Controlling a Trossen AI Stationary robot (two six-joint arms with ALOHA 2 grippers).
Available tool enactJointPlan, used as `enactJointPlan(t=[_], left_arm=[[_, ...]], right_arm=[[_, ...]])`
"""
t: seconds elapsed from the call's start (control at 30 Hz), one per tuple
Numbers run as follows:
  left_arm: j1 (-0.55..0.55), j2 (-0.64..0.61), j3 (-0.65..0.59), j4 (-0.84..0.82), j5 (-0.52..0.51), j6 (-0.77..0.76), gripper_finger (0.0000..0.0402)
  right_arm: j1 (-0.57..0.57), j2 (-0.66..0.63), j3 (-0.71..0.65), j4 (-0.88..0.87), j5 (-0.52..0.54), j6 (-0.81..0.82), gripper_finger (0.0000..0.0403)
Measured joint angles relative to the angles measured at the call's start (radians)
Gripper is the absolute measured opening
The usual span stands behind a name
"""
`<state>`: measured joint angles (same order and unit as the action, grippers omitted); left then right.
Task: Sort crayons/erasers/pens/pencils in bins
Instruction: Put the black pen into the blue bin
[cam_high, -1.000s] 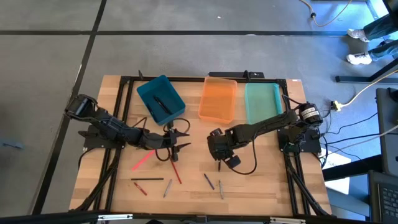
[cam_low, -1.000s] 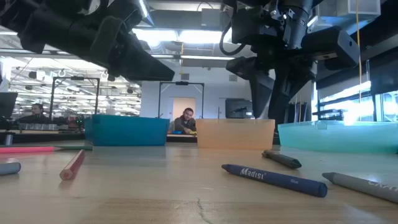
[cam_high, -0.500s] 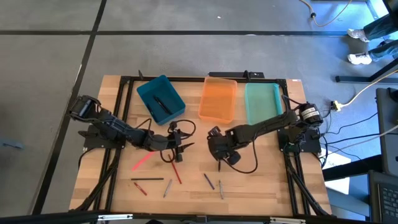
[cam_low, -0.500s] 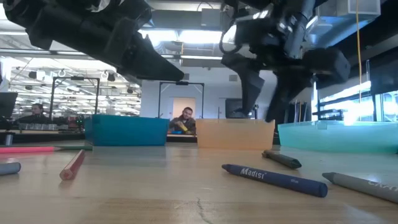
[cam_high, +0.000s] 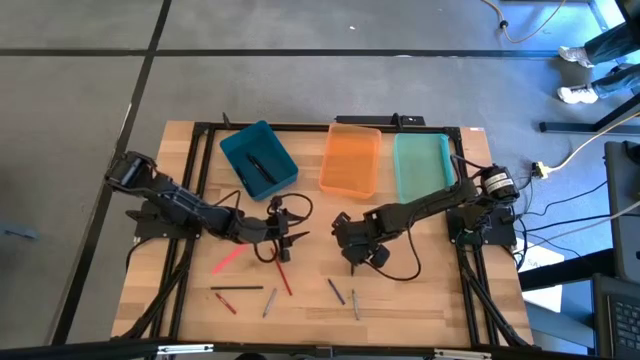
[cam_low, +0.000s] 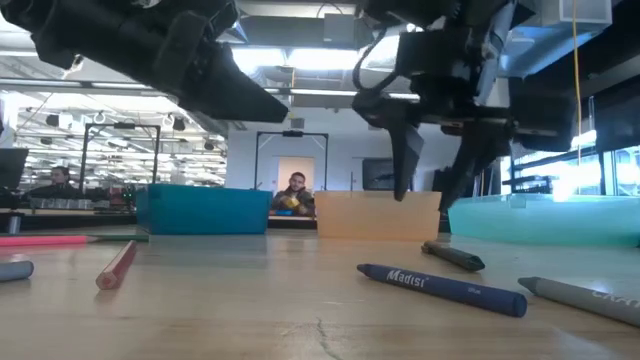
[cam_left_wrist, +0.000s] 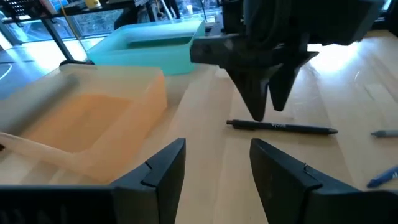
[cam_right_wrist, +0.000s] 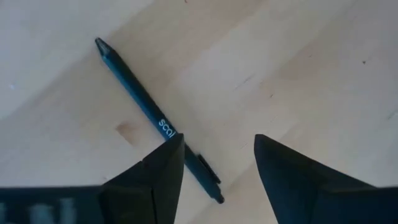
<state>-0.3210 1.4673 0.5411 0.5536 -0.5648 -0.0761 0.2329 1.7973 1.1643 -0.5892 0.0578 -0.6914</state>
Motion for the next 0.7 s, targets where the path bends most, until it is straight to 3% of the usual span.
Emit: enactJointPlan(t=[0.23,0.5,0.7], left_arm=[[0.002,-0.088,0.000,-0.037,-0.040,0.003,0.0173],[0.052,-0.022,0.000,0.154,0.017,0.034,0.0173],[0.060,-0.023,0.000,0.137,0.007,-0.001,0.0173]], right_arm=[[0.002,0.001,-0.040,-0.003,0.001,-0.054,0.0198],[0.003,0.001,-0.040,-0.001,0.001,-0.072,0.0198],[0.014,0.001,-0.040,-0.008,-0.025,-0.059,0.0198]])
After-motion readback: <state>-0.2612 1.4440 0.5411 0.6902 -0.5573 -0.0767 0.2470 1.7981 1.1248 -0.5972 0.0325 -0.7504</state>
